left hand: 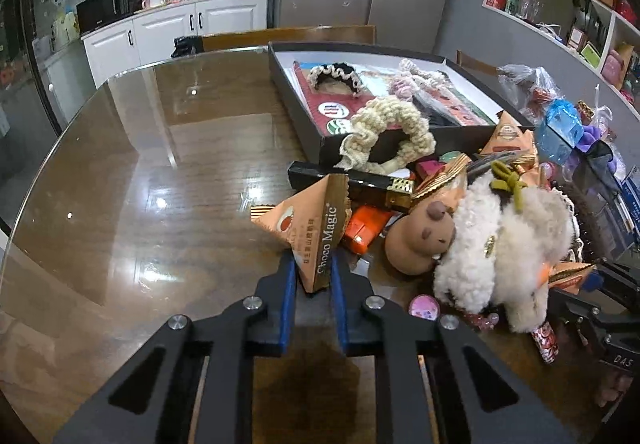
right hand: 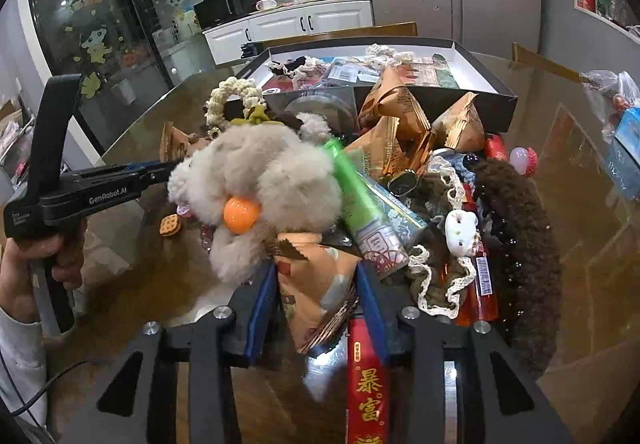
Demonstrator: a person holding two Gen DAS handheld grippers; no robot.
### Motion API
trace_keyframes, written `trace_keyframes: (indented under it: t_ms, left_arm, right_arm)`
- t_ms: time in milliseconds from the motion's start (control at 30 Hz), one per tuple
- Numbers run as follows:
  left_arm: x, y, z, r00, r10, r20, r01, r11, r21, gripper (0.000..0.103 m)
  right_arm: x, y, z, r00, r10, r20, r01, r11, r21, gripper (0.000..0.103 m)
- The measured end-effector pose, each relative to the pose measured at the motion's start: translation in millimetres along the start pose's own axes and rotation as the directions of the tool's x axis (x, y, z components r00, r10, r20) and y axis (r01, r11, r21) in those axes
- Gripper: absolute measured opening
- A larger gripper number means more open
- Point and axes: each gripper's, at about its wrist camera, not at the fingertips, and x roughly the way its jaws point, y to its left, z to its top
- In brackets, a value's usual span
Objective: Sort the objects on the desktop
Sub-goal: 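Return both grippers to the heap and close the left gripper on the Choco Magic packet, then lift the Choco Magic packet with the left gripper while the right lifts a brown triangular packet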
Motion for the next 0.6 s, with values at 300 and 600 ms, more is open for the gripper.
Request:
trace_keyframes:
  t_ms: [300,600]
  left_arm:
    - [-23.4,-3.2,-9.5,0.999,-0.008,0.039,0.008,1.000,-0.004,0.017]
    - [-48.9,-6.5,-8.8,0.996,-0.033,0.087,0.035,0.999,-0.025,0.017]
  right_arm:
    - [-4.3,1.7,-1.1,1.000,0.010,0.009,-0.010,1.000,-0.002,0.038]
    - [-16.3,1.0,0.0,0.999,0.014,0.033,-0.014,1.000,0.011,0.037]
